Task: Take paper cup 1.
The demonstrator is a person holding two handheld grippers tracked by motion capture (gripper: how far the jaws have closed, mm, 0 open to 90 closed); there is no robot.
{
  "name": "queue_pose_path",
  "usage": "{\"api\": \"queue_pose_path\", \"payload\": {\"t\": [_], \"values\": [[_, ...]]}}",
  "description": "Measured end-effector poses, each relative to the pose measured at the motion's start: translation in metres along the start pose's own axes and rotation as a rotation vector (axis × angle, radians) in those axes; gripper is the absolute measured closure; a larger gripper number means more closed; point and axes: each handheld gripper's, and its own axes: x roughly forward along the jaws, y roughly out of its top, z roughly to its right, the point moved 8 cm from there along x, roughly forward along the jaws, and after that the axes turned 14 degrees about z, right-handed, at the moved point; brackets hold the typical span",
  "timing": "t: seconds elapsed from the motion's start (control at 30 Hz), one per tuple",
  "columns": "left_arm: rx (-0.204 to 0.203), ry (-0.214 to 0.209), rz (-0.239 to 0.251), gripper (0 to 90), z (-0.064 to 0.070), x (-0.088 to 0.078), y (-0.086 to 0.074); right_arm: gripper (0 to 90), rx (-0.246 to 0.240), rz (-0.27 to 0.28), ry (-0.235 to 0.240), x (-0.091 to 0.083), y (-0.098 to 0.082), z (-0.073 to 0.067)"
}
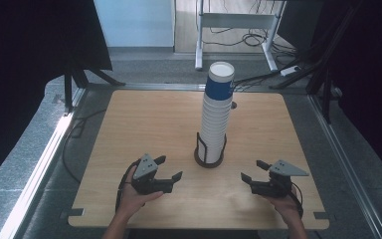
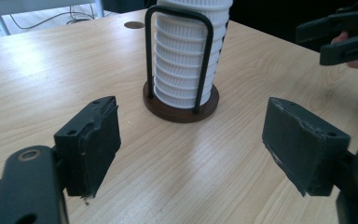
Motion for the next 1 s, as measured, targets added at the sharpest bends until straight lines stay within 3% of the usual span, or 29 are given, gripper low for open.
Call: {"api": "queue_pose_path", "payload": {"t": [0.13, 0.3, 0.43, 0.6, 0.73, 0.83, 1.0], "values": [[-0.014, 0.029, -0.008, 19.3, -0.007, -0.002, -0.003, 21.3, -0.014, -0.005, -0.003, 0.0, 0.001, 0.004], [0.015, 0.043, 0.014, 19.3, -0.01, -0.012, 0.0, 21.5, -0.026, 0.006, 0.02, -0.002, 0.004, 0.004], [0.022, 0.043, 0.044, 19.3, -0.008, -0.019, 0.005, 21.0, -0.028, 0.019, 0.023, -0.002, 0.009, 0.005], [0.055, 0.051, 0.038, 17.6, -0.002, -0.025, 0.008, 20.7, -0.01, 0.03, 0.032, 0.0, 0.018, 0.005], [0.033, 0.066, 0.043, 17.6, -0.007, -0.023, 0.006, 18.6, 0.014, 0.039, 0.047, 0.002, 0.015, 0.007], [0.02, 0.108, 0.028, 17.7, -0.014, -0.019, 0.001, 18.4, 0.026, 0.042, 0.067, 0.003, 0.012, 0.005], [-0.014, 0.112, 0.013, 17.8, -0.014, -0.014, -0.002, 18.1, 0.016, 0.019, 0.075, 0.005, 0.006, 0.003]]}}
